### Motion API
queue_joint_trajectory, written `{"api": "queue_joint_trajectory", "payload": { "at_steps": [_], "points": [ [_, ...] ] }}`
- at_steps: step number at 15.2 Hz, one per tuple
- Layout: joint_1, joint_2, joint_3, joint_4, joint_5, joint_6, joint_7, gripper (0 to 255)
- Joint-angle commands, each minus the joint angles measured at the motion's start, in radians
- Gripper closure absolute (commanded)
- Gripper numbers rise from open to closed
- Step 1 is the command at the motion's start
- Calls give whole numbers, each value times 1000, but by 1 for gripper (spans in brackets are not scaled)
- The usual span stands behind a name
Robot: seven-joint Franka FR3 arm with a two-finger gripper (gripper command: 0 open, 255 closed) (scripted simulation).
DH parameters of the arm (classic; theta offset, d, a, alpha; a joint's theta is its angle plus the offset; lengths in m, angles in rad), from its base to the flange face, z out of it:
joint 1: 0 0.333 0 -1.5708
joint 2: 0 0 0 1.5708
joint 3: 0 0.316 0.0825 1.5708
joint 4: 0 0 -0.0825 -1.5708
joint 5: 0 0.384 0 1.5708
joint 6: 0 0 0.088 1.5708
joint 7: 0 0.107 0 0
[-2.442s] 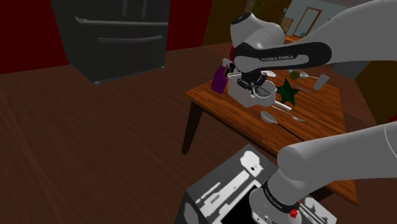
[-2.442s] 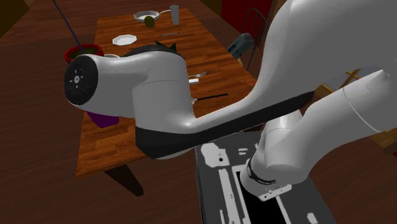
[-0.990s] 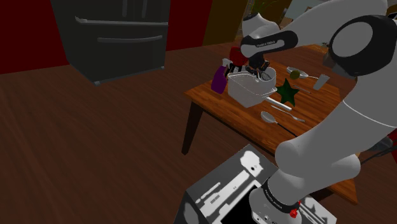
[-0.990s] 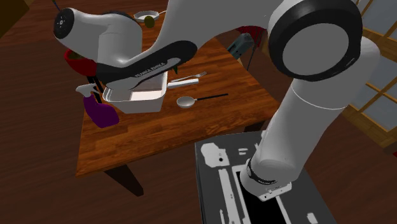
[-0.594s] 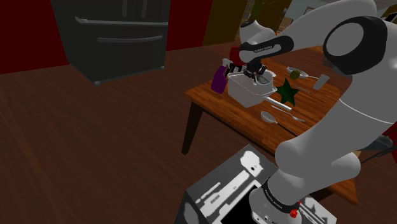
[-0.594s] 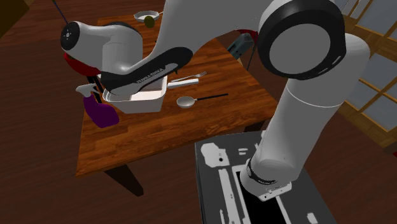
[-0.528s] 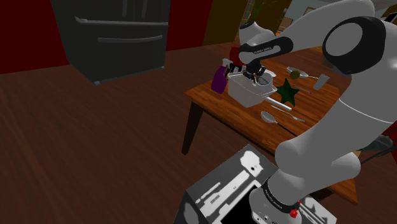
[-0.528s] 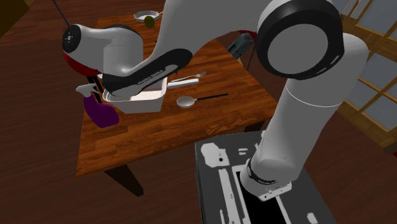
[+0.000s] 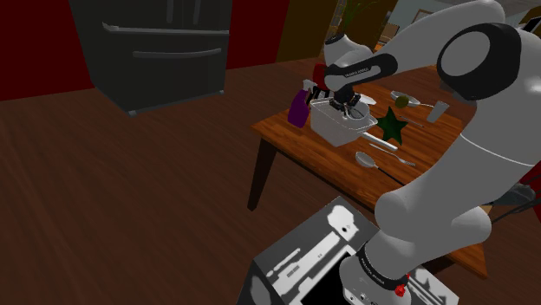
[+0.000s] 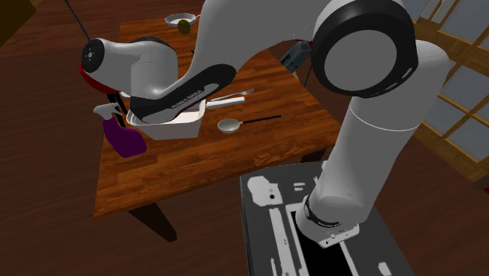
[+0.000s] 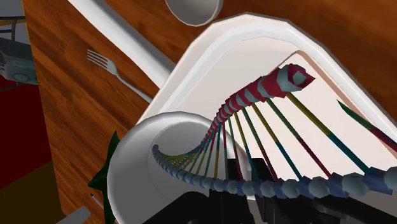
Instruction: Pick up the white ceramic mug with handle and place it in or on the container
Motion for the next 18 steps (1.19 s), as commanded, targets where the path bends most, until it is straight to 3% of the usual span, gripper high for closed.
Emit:
{"api": "queue_joint_trajectory", "payload": {
  "at_steps": [1, 2, 7, 11, 18],
  "points": [
    [0, 0, 0, 0, 0, 0, 0, 255],
    [0, 0, 0, 0, 0, 0, 0, 0],
    [0, 0, 0, 0, 0, 0, 0, 0],
    [32, -35, 30, 58, 40, -105, -21, 0],
    [32, -35, 31, 58, 40, -105, -21, 0]
  ]
}}
